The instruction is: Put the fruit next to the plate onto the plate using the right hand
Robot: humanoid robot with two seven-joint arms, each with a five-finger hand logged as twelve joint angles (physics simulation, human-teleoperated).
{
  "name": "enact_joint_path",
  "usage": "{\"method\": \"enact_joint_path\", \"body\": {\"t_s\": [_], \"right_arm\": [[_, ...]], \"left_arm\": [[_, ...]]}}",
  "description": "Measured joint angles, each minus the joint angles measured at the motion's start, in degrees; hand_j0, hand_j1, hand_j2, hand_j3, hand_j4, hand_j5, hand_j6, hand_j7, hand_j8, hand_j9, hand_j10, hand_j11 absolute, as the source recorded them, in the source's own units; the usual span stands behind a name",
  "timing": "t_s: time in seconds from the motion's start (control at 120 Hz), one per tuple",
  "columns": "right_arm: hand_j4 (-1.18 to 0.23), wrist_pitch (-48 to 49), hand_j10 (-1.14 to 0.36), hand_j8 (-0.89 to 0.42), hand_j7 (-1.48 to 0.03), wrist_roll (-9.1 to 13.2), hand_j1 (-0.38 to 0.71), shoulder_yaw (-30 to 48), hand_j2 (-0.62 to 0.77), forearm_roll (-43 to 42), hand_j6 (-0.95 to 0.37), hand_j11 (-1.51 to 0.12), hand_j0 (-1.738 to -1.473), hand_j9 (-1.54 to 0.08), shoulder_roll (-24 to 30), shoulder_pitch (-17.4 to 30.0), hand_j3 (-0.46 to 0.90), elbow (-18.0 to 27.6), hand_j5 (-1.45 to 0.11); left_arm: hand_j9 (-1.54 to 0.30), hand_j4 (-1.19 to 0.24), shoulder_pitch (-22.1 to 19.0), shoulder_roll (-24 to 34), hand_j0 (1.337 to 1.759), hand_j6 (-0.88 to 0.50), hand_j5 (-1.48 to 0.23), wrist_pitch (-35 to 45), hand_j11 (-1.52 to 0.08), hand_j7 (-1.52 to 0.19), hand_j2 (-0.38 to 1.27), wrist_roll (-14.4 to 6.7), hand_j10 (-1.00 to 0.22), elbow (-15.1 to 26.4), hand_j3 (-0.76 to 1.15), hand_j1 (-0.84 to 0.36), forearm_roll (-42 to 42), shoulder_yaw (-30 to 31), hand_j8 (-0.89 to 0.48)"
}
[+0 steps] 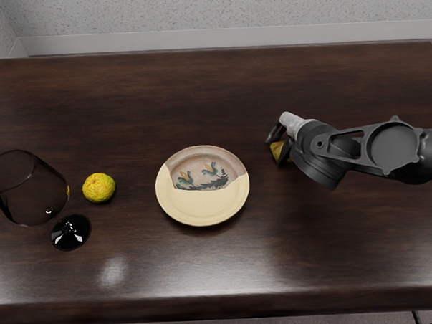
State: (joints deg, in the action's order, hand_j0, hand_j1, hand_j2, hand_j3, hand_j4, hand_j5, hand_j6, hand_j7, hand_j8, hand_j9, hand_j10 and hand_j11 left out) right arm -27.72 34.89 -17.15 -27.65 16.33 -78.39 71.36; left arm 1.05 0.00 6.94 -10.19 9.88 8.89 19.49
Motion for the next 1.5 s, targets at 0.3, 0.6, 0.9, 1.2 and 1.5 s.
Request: {"method": "enact_joint_path", "body": {"t_s": [0.3,0.6,0.9,1.2,1.5], "right_arm": [[-0.68,0.6,-0.27,-0.16,-0.98,0.0,0.35,0.5,0.24,0.1,-0.21,-1.05,-1.647,-1.05,0.4,0.2,0.00,0.1,-1.10],[-0.73,1.0,-0.39,-0.29,-0.99,0.0,0.30,1.7,0.33,0.2,-0.33,-1.05,-1.650,-1.04,1.9,0.7,0.00,0.4,-1.05],[-0.74,5.0,-0.50,-0.38,-1.00,0.1,0.33,6.2,0.54,0.6,-0.43,-1.03,-1.656,-1.02,5.9,0.7,0.00,1.5,-1.04],[-0.74,17.6,-0.51,-0.36,-0.99,0.1,0.36,15.4,0.56,1.0,-0.44,-1.02,-1.658,-1.01,9.3,3.2,0.00,1.8,-1.04],[-0.74,29.4,-0.49,-0.35,-0.99,0.1,0.38,22.7,0.57,3.3,-0.46,-1.00,-1.658,-1.00,13.0,4.7,0.00,2.3,-1.03]], "left_arm": [[0.00,0.00,0.0,0.0,1.658,0.00,0.00,0.0,0.00,0.00,0.00,0.0,0.00,0.0,0.00,0.35,0.0,0.0,0.00],[0.00,0.00,0.0,0.0,1.658,0.00,0.00,0.0,0.00,0.00,0.00,0.0,0.00,0.0,0.00,0.35,0.0,0.0,0.00],[0.00,0.00,0.0,0.0,1.658,0.00,0.00,0.0,0.00,0.00,0.00,0.0,0.00,0.0,0.00,0.35,0.0,0.0,0.00],[0.00,0.00,0.0,0.0,1.658,0.00,0.00,0.0,0.00,0.00,0.00,0.0,0.00,0.0,0.00,0.35,0.0,0.0,0.00],[0.00,0.00,0.0,0.0,1.658,0.00,0.00,0.0,0.00,0.00,0.00,0.0,0.00,0.0,0.00,0.35,0.0,0.0,0.00]]}}
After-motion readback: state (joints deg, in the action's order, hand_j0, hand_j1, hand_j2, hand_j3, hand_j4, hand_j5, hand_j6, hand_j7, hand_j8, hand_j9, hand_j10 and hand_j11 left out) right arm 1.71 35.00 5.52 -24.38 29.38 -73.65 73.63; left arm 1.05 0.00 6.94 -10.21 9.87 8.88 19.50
